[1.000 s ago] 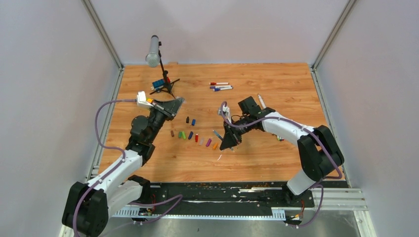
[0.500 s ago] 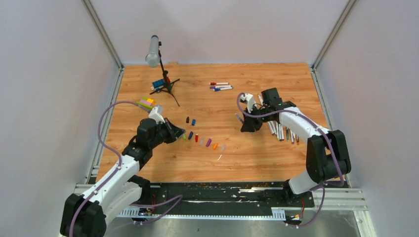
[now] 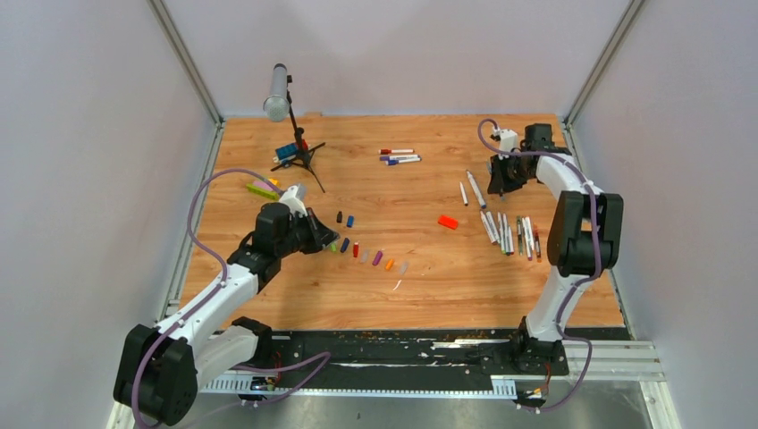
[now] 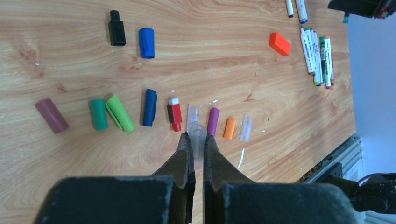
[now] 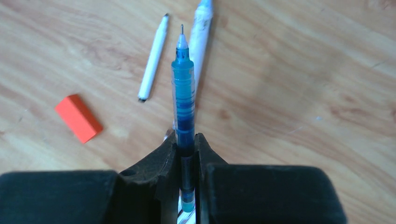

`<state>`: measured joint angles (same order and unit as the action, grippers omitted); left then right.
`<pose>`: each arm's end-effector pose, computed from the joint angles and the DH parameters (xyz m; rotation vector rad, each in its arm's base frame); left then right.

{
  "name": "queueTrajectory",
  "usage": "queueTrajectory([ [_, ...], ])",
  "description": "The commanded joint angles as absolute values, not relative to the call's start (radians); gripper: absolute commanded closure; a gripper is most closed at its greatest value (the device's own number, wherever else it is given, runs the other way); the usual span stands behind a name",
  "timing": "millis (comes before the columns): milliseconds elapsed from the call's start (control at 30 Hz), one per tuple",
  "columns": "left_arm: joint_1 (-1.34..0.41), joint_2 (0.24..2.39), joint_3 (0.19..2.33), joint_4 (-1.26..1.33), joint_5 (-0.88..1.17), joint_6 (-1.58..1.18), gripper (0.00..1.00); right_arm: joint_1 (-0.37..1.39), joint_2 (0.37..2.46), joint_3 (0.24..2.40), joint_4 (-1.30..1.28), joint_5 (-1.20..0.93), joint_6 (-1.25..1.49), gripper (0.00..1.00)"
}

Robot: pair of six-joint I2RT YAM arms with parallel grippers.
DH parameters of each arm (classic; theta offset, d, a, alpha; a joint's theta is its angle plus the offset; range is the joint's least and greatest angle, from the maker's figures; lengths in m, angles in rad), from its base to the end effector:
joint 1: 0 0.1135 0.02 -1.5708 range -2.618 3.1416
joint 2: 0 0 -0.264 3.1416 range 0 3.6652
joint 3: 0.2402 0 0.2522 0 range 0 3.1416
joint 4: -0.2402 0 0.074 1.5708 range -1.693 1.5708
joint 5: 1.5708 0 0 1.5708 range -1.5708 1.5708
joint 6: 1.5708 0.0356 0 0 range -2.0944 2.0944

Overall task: Open the pen caps
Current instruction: Place the pen at the center of the board.

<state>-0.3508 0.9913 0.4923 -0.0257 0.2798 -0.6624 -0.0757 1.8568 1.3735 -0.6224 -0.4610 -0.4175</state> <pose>0.1965 -0.0824 0.2156 -0.1646 2.1979 -0.8851 0.3868 -0.0135 0.2114 -0.5735 2.4893 0.4330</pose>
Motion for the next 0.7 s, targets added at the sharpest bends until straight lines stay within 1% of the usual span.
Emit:
queueTrajectory([
  [0, -0.347, 0.975, 0.508, -0.005, 0.296, -0.633, 0.99, -0.063, 1.977, 1.531, -0.694, -0.381, -0.431, 0.94],
  [133, -0.347, 0.984, 0.528, -0.004, 0.312, -0.63, 0.99, -0.063, 2.086, 1.643, -0.736, -0.387, -0.401, 0.92],
  [300, -0.348, 0.985, 0.545, -0.011, 0.325, -0.622, 0.98, -0.063, 2.147, 1.709, -0.764, -0.378, -0.398, 0.87],
  [667, -0.396, 1.03, 0.586, -0.015, 0.303, -0.606, 0.97, -0.064, 2.159, 1.705, -0.782, -0.386, -0.391, 0.76],
])
